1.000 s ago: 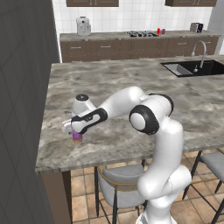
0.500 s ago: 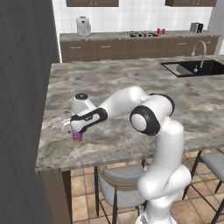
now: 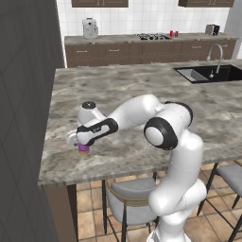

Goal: Four empty soda cans are scattered around the kitchen. Gather all the cans and cluster them next to the stove for recycling.

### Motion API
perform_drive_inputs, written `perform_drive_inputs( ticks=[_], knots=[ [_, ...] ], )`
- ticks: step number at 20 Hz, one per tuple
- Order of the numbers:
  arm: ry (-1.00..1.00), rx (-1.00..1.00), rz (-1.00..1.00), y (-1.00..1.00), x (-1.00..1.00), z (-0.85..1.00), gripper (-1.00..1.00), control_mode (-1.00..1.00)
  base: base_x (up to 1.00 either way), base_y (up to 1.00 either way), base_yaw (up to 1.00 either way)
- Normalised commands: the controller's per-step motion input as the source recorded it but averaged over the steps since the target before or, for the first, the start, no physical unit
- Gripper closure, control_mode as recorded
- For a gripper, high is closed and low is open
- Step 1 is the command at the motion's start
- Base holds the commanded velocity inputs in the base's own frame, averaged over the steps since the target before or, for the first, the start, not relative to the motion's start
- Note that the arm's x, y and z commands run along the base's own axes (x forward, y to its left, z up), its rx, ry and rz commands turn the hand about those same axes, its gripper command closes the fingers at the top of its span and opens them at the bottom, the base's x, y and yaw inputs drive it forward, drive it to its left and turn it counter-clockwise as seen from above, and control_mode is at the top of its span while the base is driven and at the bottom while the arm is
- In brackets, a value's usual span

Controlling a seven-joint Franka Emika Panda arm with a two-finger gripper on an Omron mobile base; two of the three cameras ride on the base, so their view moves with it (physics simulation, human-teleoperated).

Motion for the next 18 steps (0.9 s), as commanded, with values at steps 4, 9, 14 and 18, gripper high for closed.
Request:
perform_drive_inputs(
  ticks=[4, 9, 14, 18],
  knots=[
    [0.00, -0.01, 0.00, -0.12, 0.38, 0.01, -1.00, -1.00, 0.00, 0.00, 0.00],
    [0.01, 0.00, 0.00, -0.03, 0.13, 0.04, -1.00, -1.00, 0.00, 0.00, 0.00],
    [0.00, 0.00, 0.00, 0.00, -0.07, 0.00, -1.00, -1.00, 0.00, 0.00, 0.00],
    [0.00, 0.00, 0.00, 0.00, 0.00, -0.06, -1.00, -1.00, 0.00, 0.00, 0.00]
  ],
)
